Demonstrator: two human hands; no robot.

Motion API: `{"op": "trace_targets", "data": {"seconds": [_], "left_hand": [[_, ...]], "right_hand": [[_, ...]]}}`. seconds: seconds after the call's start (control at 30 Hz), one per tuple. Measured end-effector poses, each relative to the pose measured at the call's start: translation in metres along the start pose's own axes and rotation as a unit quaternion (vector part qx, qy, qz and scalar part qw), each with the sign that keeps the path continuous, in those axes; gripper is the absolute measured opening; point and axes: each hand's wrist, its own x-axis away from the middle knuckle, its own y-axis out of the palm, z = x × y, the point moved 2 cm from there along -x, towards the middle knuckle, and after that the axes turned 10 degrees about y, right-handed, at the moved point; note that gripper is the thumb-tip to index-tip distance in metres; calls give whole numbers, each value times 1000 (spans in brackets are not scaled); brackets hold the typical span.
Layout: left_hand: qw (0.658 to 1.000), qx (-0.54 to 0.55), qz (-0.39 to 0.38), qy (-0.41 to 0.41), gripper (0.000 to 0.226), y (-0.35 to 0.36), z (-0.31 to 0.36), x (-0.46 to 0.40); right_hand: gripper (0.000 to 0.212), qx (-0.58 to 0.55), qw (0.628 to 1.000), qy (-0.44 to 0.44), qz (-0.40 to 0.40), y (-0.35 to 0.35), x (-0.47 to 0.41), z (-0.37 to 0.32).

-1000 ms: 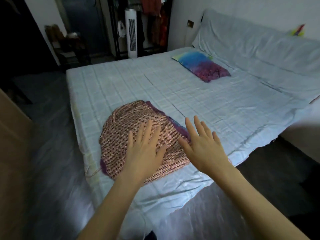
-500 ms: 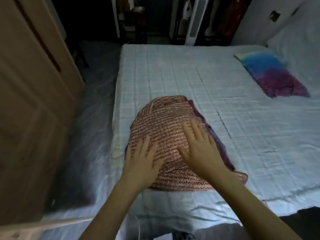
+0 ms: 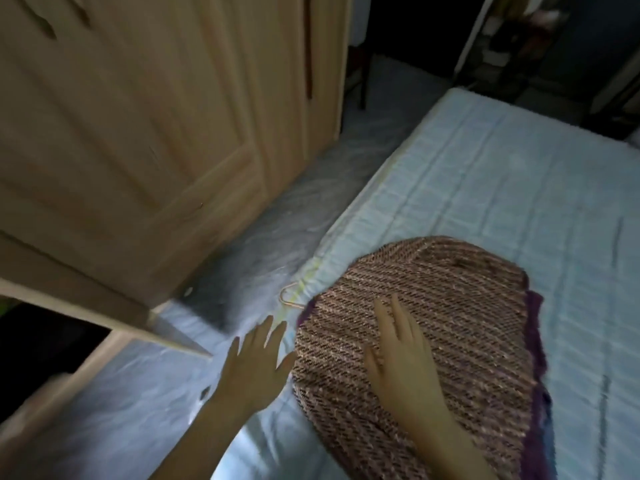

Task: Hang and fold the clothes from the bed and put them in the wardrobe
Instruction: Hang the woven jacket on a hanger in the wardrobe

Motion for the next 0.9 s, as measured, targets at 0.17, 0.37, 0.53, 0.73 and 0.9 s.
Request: {"op": "trace_targets", "data": {"seconds": [0.17, 0.37, 0.53, 0.73, 0.9], "left_hand": [[997, 71, -12, -41, 58, 73, 4, -58], [976, 145, 90, -134, 49, 195, -13, -112], [962, 138, 216, -89, 34, 247, -29, -120], [956, 102, 265, -68, 31, 255, -30, -124], [958, 114, 252, -72, 31, 253, -30, -120]], "right_hand": [[69, 50, 992, -20, -111, 89, -25, 32], [78, 37, 989, -71, -123, 172, -84, 34], [79, 56, 990, -114, -64, 244, -150, 30], [71, 143, 982, -116, -34, 289, -162, 41], [76, 125, 987, -97, -20, 281, -166, 27]]}}
